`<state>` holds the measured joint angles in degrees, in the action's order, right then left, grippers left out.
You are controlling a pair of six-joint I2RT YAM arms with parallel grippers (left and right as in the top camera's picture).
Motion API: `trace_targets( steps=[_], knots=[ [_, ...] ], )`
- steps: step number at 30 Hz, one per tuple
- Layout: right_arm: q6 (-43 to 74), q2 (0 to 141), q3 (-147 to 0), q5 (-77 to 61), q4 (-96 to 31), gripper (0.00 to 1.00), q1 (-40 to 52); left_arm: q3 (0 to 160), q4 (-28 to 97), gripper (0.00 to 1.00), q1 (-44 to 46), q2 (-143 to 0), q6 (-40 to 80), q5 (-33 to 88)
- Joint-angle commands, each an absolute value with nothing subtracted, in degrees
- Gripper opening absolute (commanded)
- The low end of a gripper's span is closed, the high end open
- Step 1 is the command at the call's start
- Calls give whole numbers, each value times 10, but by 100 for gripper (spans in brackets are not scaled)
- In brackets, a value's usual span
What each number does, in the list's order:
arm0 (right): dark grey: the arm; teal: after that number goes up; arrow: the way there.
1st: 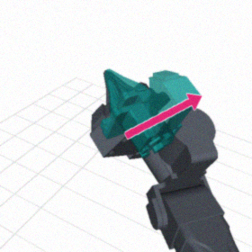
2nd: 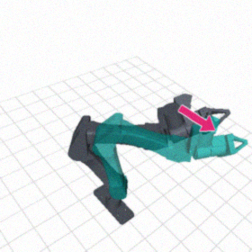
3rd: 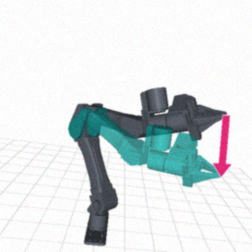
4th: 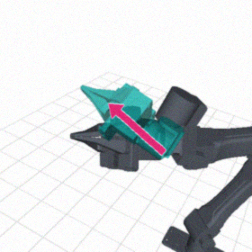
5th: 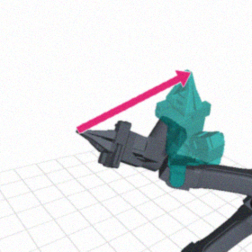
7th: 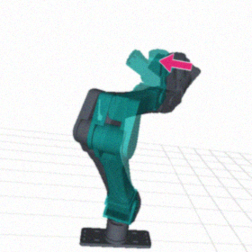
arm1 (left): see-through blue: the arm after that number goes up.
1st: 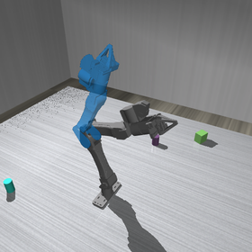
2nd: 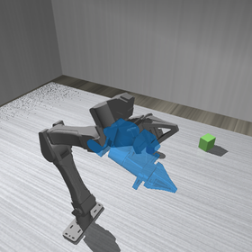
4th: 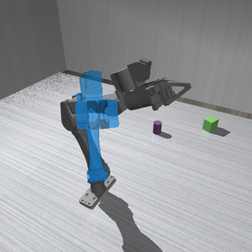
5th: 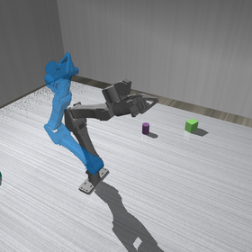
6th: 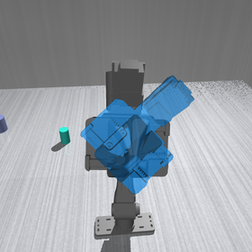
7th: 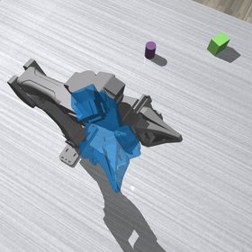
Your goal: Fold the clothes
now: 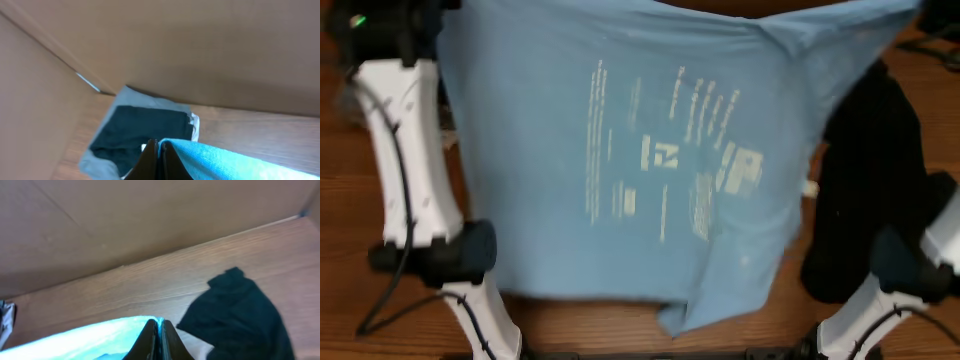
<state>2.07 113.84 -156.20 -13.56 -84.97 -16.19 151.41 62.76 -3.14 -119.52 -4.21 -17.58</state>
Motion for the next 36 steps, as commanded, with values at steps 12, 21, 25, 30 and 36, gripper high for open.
trace_targets(
  steps=[12, 21, 25, 30, 36],
  knots=[
    [30, 1354, -1563, -136, -771, 4, -86, 1516, 574, 4, -37, -1403, -32, -185],
    [32, 1355, -1563, -151, -938, 4, -86, 1516, 667, 4, -38, -1404, -32, -184],
    [32, 1355, -1548, -170, -971, 4, -86, 1508, 708, 4, -46, -1404, -32, -175],
    [32, 1355, -1472, -181, -971, 4, -86, 1484, 737, 4, -62, -1404, -32, -145],
    [24, 1355, -1367, -180, -970, 4, -86, 1441, 741, 4, -75, -1404, -32, -138]
  ],
)
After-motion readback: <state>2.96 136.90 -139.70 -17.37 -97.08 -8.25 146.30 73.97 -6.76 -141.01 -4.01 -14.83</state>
